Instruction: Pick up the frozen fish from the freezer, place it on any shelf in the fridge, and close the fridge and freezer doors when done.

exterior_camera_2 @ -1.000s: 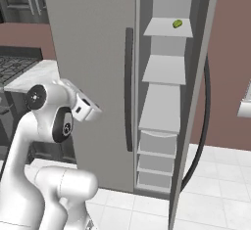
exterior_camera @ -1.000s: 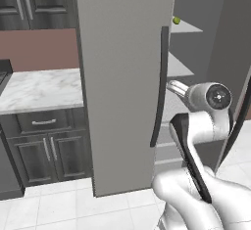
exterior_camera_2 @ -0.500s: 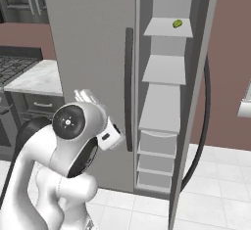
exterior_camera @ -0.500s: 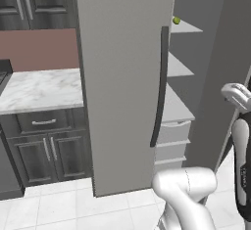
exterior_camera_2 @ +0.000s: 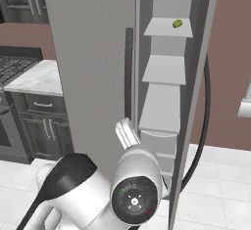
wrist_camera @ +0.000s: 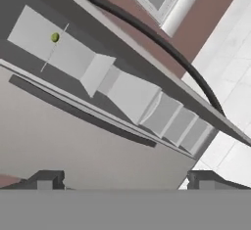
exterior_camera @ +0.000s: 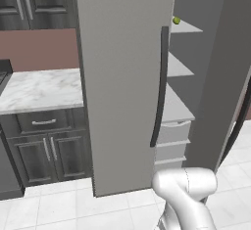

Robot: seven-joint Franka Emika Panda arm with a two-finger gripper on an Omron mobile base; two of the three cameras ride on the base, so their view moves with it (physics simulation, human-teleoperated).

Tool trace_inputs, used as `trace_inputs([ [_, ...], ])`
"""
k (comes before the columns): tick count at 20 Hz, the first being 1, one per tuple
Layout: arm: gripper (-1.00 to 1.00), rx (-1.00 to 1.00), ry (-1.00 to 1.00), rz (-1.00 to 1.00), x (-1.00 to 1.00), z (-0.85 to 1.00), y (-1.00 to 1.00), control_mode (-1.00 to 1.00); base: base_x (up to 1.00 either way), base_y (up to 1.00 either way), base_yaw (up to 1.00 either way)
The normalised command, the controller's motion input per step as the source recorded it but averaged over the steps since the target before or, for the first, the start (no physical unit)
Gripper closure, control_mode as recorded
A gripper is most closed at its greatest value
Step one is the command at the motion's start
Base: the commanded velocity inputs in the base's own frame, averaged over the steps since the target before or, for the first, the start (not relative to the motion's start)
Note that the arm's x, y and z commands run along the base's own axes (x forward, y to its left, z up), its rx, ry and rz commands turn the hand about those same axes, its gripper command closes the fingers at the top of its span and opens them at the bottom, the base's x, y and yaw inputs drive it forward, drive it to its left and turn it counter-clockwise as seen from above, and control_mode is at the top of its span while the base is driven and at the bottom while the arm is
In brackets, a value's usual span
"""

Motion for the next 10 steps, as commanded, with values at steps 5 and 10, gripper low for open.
trace_inputs([
  [5, -1.0, 0.02, -0.05, 0.02, 0.3, -0.03, -1.0, -1.0, 0.0, 0.0, 0.0],
  [10, -1.0, 0.0, 0.0, 0.05, 0.58, -0.09, -0.98, -1.0, 0.0, 0.0, 0.0],
])
